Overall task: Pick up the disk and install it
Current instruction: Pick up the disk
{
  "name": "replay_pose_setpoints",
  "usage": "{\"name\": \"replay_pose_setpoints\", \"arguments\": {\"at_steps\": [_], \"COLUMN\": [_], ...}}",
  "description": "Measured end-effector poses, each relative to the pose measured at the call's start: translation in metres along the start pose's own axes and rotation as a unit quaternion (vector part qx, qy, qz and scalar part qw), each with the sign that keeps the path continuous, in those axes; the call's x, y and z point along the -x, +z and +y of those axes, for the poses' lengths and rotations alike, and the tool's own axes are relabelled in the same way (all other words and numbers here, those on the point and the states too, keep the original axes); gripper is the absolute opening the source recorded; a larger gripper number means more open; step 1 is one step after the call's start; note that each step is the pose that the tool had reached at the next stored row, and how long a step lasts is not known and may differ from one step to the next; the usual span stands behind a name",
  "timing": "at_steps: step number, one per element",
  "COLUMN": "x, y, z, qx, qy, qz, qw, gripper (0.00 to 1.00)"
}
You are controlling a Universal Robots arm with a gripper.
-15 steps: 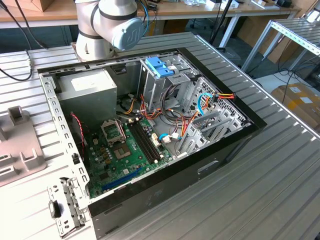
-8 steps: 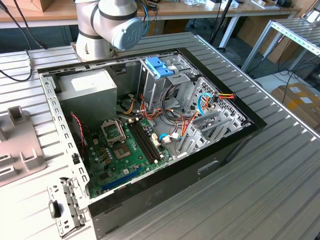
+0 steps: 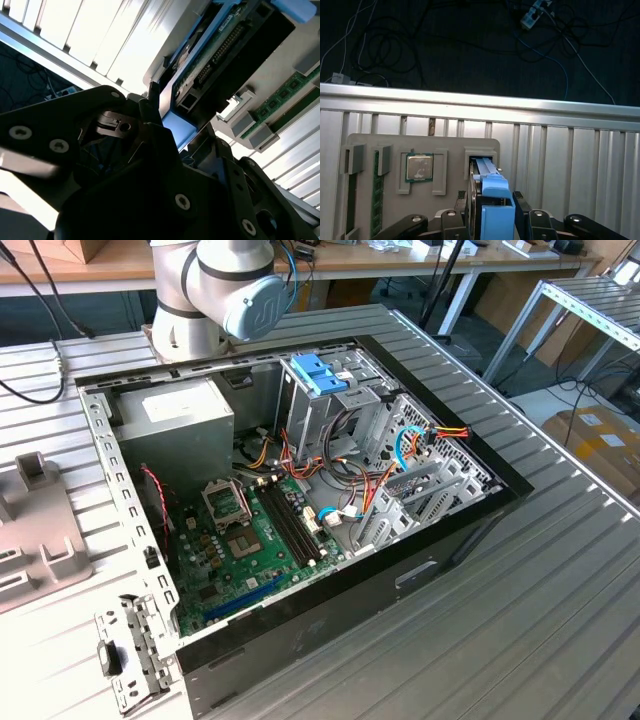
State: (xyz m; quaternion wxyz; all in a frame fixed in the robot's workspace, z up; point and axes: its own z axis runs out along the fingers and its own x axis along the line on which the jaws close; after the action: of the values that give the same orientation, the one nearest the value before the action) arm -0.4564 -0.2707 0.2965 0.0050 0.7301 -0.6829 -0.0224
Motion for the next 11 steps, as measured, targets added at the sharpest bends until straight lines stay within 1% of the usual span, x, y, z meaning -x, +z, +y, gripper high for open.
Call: {"name": "replay_pose_setpoints", "arguments": {"at_steps": [3, 4, 8, 9, 10, 11], "x": [0.0000, 0.0000, 0.0000, 0.0001, 0.0004, 0.0009], "y": [0.0001, 0.0001, 0.0004, -0.0030, -0.0085, -0.0087], "z": [0.0000, 0.0000, 0.0000, 0.0001, 0.0003, 0.0003], "qx": [0.0001, 0.0000, 0.0000, 0.0000, -0.0002, -0.0001], "qy": [0.000, 0.000, 0.000, 0.000, 0.000, 0.000], "qz": [0.0000, 0.0000, 0.0000, -0.0007, -0.0018, -0.0019], "qw": [1.00000, 1.00000, 1.00000, 1.00000, 1.00000, 1.00000], "gripper": [0.47, 0.37, 0.37, 0.37, 0.37, 0.37]}}
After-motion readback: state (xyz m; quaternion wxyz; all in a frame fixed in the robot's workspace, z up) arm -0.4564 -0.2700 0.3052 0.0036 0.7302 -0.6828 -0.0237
